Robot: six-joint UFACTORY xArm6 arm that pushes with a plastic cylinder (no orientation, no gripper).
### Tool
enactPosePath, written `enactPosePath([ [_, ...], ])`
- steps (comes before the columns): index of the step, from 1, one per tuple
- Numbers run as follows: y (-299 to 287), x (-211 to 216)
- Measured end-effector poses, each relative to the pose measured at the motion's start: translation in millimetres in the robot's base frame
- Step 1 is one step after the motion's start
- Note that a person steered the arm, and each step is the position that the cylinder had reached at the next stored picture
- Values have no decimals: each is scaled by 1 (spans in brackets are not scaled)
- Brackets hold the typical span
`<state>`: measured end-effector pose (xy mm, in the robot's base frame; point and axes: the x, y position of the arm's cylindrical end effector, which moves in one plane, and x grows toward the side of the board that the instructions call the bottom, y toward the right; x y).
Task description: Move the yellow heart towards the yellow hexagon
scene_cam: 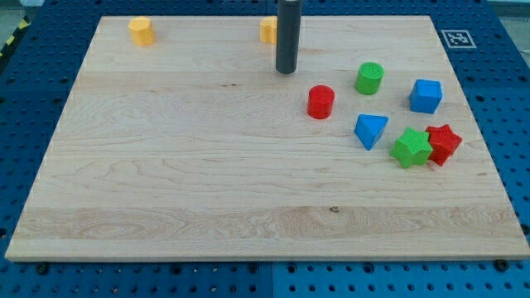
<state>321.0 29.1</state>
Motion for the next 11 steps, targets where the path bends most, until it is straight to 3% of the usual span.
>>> enactPosePath([
  [3,9,-55],
  [5,47,-67],
  [9,-41,-90],
  [11,-42,-102],
])
